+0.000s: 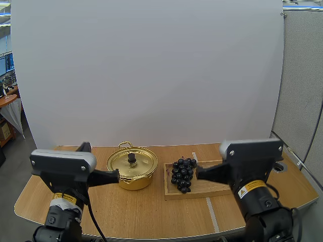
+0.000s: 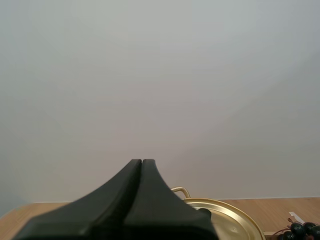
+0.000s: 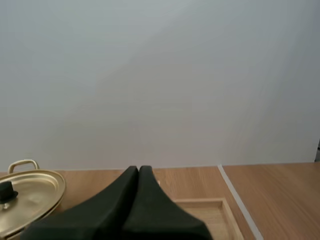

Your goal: Open the pot, put the pineapple inside, and close it

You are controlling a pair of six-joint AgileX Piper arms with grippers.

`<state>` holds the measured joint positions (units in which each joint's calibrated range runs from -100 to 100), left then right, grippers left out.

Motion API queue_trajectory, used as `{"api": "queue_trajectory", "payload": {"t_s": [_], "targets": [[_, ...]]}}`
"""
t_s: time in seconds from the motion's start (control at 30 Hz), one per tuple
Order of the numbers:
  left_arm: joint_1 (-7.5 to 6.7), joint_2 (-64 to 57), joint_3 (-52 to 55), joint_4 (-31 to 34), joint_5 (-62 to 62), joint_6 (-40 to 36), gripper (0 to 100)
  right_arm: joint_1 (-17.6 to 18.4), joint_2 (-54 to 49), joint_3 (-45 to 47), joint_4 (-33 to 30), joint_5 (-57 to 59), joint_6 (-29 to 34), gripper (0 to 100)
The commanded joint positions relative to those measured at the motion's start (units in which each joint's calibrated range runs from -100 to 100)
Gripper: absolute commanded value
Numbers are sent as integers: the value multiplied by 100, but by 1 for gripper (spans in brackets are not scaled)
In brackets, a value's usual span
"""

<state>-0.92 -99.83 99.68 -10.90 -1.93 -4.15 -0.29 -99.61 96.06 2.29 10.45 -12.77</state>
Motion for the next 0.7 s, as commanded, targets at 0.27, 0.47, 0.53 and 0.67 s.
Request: {"api": "queue_trajectory", "payload": {"t_s": [0.27, 0.47, 0.53, 0.67], "targets": [[12, -17, 32, -123, 1942, -98, 0, -20, -39, 394, 202, 525, -28, 0], [21, -17, 32, -101, 2721, -290, 0, -20, -39, 394, 252, 1529, -28, 0], [21, -17, 32, -42, 2973, -290, 0, -20, -39, 394, 212, 2080, -28, 0], [21, -17, 32, -6, 3189, -299, 0, -20, -39, 394, 190, 2063, -65, 0]]}}
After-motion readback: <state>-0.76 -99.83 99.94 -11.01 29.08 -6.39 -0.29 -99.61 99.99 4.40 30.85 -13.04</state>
